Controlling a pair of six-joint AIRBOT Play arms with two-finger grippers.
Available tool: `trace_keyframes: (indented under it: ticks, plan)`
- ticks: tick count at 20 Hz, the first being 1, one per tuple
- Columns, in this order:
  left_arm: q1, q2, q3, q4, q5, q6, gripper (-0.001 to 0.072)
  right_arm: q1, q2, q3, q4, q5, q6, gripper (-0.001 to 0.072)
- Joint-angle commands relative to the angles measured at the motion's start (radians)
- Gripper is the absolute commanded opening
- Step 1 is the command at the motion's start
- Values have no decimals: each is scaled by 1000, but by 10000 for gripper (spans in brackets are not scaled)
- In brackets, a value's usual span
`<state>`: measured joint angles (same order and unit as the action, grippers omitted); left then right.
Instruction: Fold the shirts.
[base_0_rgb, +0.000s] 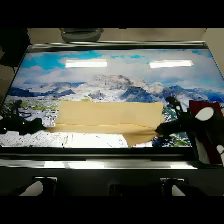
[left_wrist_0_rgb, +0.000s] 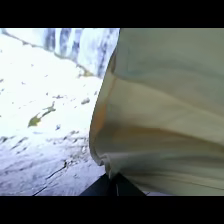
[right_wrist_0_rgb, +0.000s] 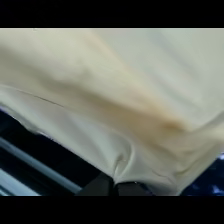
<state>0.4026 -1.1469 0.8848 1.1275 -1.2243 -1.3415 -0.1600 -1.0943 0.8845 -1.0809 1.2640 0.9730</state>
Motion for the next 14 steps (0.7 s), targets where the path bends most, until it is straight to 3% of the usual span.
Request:
trace_keyframes:
  ticks: [1,6,11,12,13,14]
  plan:
    - [-54,-98,217,-21,-11,-21,21,2,-164,266,-53,-23,41,39]
    - [-152,-479,569,-21,-41,-119,23,3,-513,499,61,-116,123,41]
    - [-176,-687,678,-35,-110,-178,28,3,-634,504,78,-121,123,44]
    - [-178,-700,678,-48,-112,-178,111,3,-636,504,78,-135,121,67]
    - [-177,-703,678,-63,-112,-177,351,-1,-632,511,83,-143,95,148]
    - [-177,-701,681,-78,-123,-177,695,-13,-628,536,84,-111,40,322]
